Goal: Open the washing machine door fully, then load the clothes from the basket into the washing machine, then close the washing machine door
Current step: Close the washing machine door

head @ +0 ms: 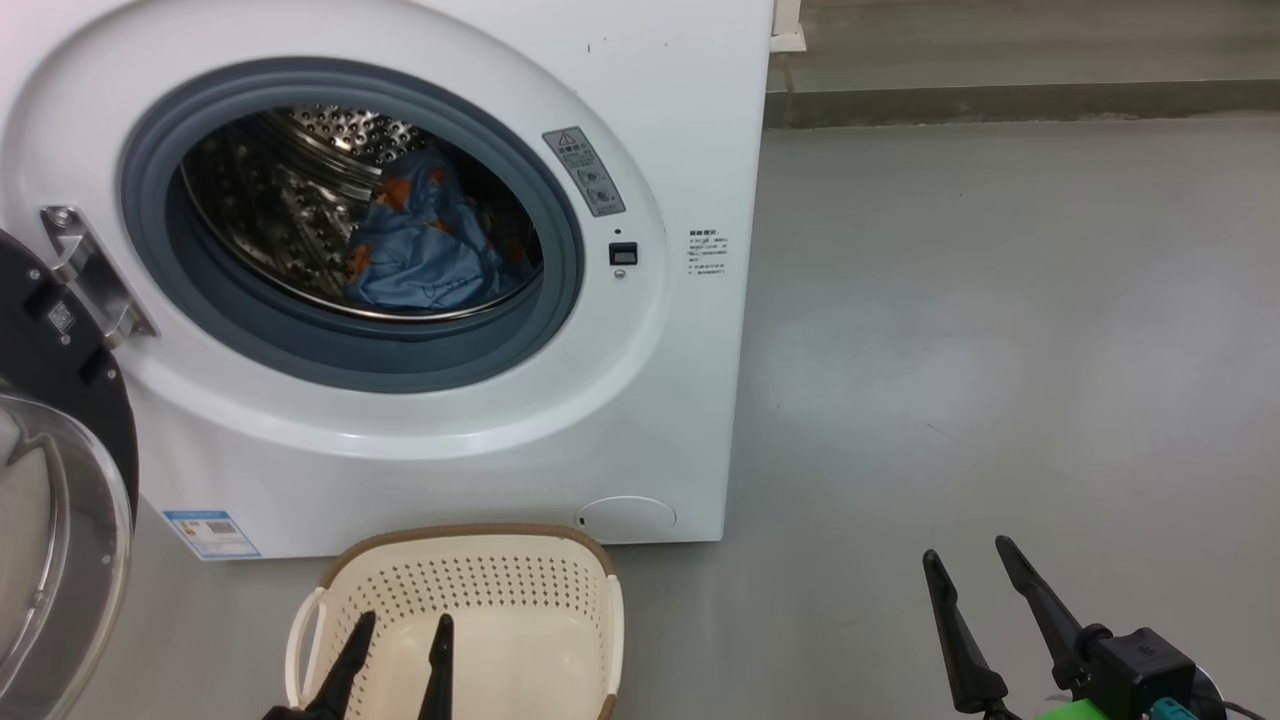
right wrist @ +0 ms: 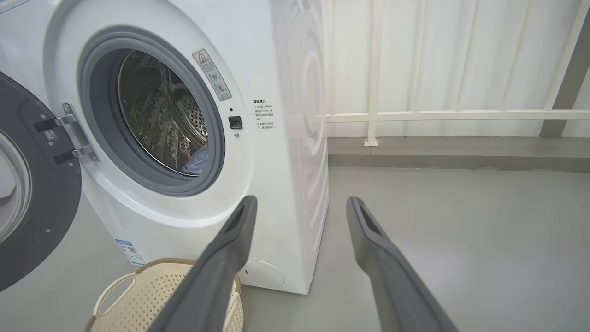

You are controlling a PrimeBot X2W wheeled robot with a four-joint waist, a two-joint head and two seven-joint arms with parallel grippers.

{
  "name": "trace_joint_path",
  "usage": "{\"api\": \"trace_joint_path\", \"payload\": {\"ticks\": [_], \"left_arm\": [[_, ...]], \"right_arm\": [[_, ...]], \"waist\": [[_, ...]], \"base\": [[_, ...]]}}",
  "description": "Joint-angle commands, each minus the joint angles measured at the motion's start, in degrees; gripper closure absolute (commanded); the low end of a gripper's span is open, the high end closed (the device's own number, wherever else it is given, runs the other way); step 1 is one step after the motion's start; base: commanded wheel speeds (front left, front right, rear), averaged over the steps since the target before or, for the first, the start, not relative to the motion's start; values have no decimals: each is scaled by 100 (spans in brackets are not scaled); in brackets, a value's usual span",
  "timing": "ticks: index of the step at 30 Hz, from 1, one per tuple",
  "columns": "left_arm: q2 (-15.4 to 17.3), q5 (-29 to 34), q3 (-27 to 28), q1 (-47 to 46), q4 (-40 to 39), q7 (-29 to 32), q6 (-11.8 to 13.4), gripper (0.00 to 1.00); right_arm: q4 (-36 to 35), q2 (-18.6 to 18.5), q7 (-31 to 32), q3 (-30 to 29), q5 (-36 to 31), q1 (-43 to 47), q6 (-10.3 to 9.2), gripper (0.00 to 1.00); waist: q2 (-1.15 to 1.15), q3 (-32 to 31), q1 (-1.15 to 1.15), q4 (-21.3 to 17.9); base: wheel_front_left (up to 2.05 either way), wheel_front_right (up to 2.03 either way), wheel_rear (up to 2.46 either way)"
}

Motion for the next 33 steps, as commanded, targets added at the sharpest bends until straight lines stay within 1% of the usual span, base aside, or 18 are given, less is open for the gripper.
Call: {"api": "trace_joint_path", "payload": {"ticks": [1, 14, 18, 21, 27, 33], "left_arm": [[8, -46, 171, -208, -101, -32, -33, 0], [8, -156, 188, -208, -124, -32, -90, 0], [8, -130, 204, -196, -92, -32, -31, 0], [8, -215, 198, -196, -69, -32, -34, 0], [7, -255, 189, -192, -46, -32, -47, 0], [7, -240, 188, -181, -41, -32, -46, 0]], "right_arm": [[-118, -22, -55, 169, 19, -150, 9, 0], [-98, -22, -65, 196, 33, -169, 9, 0], [-90, -22, -67, 192, 27, -164, 9, 0], [-84, -22, -68, 192, 22, -162, 9, 0], [-84, -22, -70, 196, 22, -152, 9, 0], [-84, -22, -72, 204, 15, -150, 9, 0]], "waist": [[0, 0, 0, 4], [0, 17, 0, 19], [0, 14, 0, 24], [0, 11, 0, 31], [0, -2, 0, 55], [0, -13, 0, 60]], "base": [[0, 0, 0], [0, 0, 0], [-9, 9, 0], [-48, 48, 0], [-123, 123, 0], [-199, 199, 0]]}}
